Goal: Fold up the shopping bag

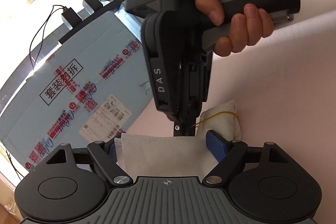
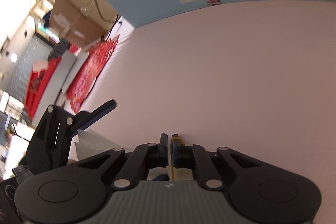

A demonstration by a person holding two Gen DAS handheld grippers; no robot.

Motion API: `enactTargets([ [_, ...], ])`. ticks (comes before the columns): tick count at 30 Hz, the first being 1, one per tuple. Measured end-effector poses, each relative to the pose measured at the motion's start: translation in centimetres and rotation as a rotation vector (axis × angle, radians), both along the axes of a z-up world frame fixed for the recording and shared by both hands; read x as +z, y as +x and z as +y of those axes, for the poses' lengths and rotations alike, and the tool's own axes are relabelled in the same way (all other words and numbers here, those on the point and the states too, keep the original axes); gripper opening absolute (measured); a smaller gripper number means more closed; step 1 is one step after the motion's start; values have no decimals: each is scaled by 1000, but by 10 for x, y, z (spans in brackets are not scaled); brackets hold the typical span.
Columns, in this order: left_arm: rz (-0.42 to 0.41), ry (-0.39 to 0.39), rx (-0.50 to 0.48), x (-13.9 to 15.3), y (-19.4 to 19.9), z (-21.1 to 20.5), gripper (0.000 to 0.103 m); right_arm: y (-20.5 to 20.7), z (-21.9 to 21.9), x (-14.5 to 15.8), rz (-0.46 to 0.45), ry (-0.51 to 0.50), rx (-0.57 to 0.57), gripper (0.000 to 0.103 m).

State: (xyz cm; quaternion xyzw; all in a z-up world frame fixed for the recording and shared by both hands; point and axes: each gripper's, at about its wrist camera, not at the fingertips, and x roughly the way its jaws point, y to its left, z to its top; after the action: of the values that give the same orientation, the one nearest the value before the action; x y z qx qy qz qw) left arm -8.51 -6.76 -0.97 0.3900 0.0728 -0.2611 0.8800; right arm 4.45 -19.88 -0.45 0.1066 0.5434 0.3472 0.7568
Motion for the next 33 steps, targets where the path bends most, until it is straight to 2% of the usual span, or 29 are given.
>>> enactTargets([
  [3,-38,16,3,-3,-5,-3,83,-18,42,22,-122,-227,188,7],
  [5,-65,28,6,-6,-8,-5,83,-24,67,31,-170,-371,315,7],
  [14,-153,66,14,-13,-20,-10,82,-37,132,32,-238,-747,759,7],
  [17,-159,68,13,-14,-21,-10,82,-37,140,32,-218,-809,816,7],
  [24,-178,76,11,-15,-21,-11,82,-40,150,39,-180,-876,896,8],
  [25,-181,77,9,-15,-21,-11,82,-40,151,41,-178,-880,909,12],
  [26,-184,79,8,-16,-22,-11,82,-40,151,44,-193,-879,920,20],
  [28,-185,75,8,-17,-23,-10,82,-42,148,54,-316,-873,929,83],
  [29,-183,72,6,-17,-23,-9,82,-41,145,57,-365,-867,933,91],
  [30,-182,70,6,-17,-23,-9,82,-39,140,61,-379,-838,923,94],
  [33,-161,55,4,-15,-21,-6,82,-29,111,75,-367,-699,825,94],
])
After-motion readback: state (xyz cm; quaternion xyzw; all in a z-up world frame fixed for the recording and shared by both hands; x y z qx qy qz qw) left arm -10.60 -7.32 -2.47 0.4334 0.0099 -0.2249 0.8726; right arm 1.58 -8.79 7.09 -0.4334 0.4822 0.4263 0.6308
